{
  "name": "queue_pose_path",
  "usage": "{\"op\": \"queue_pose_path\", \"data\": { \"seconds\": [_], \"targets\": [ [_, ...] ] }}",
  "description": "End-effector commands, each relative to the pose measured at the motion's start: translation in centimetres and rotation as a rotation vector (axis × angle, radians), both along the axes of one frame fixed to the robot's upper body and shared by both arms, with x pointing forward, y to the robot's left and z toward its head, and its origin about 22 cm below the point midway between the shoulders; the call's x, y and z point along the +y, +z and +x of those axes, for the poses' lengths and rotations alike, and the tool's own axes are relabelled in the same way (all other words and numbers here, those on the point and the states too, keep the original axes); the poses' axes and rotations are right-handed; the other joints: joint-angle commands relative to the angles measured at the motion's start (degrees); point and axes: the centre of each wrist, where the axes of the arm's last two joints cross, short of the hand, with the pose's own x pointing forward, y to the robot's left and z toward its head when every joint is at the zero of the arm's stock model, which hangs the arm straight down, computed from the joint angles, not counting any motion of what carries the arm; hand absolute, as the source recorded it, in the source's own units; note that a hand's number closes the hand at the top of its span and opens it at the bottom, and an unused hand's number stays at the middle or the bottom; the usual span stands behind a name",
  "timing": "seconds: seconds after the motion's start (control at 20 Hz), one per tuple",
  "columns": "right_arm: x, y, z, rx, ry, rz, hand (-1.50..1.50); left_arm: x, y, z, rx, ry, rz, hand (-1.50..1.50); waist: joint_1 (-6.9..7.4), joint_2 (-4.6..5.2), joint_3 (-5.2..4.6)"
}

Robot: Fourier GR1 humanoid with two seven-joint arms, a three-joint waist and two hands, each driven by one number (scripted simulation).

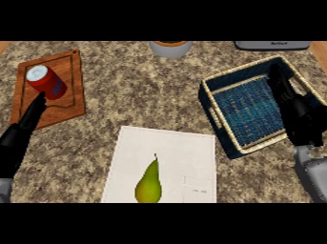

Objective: Pick the pear from the placemat and place it in the basket

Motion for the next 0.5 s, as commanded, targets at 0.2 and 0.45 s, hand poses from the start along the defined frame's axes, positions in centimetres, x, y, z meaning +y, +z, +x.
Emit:
{"op": "queue_pose_path", "data": {
  "seconds": [0.2, 0.45],
  "targets": [
    [12.3, 1.6, 0.3, -0.056, 0.252, 0.523, 1.50, -2.4, -6.9, -2.5, 0.347, 0.127, -0.256, 0.00, 2.65, 2.53, -0.28],
    [21.4, 3.2, -2.6, -0.088, 0.573, 0.445, 1.50, -3.6, -9.1, -4.1, 0.504, 0.116, -0.309, 0.00, 5.68, 1.96, -0.42]
  ]
}}
